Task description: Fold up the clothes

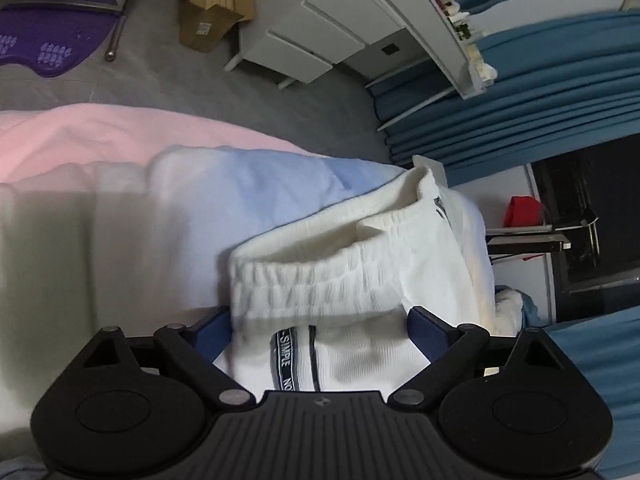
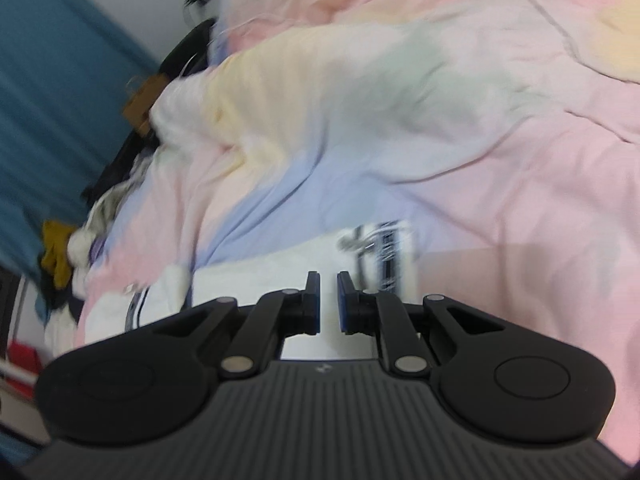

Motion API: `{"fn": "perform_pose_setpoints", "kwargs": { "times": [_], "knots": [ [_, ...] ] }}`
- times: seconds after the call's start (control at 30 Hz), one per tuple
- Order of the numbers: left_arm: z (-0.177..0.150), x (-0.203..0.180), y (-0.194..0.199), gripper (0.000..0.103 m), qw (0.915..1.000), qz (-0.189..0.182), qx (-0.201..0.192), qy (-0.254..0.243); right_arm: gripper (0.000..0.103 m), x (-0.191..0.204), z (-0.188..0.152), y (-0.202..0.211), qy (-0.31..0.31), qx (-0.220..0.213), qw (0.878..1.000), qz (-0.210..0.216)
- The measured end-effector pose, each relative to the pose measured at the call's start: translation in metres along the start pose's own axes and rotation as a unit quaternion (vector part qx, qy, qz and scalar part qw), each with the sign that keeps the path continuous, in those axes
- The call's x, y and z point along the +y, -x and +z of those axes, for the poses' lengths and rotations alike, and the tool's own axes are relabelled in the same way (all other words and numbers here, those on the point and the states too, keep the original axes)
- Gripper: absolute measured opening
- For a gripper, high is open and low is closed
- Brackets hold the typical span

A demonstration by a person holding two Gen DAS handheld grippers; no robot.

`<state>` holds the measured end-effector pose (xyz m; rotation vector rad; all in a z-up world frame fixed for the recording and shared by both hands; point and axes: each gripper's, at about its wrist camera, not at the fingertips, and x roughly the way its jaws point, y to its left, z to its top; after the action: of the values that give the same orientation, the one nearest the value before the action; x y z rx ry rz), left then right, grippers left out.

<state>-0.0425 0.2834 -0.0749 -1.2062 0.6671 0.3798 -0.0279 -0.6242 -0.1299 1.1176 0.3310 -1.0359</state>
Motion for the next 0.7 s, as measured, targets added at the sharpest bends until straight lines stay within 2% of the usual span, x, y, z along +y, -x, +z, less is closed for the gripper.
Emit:
{"fn": "perform_pose_setpoints", "kwargs": {
  "times": [0.1, 0.2, 0.33, 0.4, 0.47, 0.53, 0.63, 0.7],
  "knots": [
    [-0.003, -0.006, -0.008, 0.094, 0.999, -0.041, -0.014, 0.006, 0.012, -0.013, 0.003, -0.007, -0.034, 0.012, 0.999, -0.007],
    [-0.007, -0.01, -0.001, 0.094, 0.9937, -0.105, -0.036, -0.007, 0.013, -0.021, 0.004, -0.013, -0.061, 0.023, 0.998, 0.001],
    [-0.016, -0.027, -0.009, 0.094, 0.9843, -0.163, -0.048, -0.048, 0.013, -0.019, 0.003, 0.002, -0.063, -0.007, 0.998, 0.005],
    [-0.019, -0.033, -0.015, 0.095, 0.9851, -0.157, -0.046, -0.054, 0.015, -0.017, 0.004, 0.011, -0.062, -0.028, 0.998, 0.006],
    [-0.019, -0.036, -0.024, 0.095, 0.9879, -0.143, -0.035, -0.048, 0.027, -0.016, 0.003, 0.018, -0.057, -0.043, 0.997, -0.005],
    [-0.017, -0.036, -0.031, 0.095, 0.9902, -0.13, -0.03, -0.042, 0.041, -0.02, 0.001, 0.02, -0.061, -0.039, 0.997, -0.022],
    [-0.009, -0.03, -0.044, 0.096, 0.9924, -0.116, -0.023, -0.033, 0.047, -0.025, -0.008, 0.019, -0.074, -0.02, 0.996, -0.052],
    [-0.003, -0.022, -0.049, 0.096, 0.9934, -0.111, -0.015, -0.026, 0.048, -0.025, -0.013, 0.012, -0.073, 0.0, 0.995, -0.068]
  ]
}}
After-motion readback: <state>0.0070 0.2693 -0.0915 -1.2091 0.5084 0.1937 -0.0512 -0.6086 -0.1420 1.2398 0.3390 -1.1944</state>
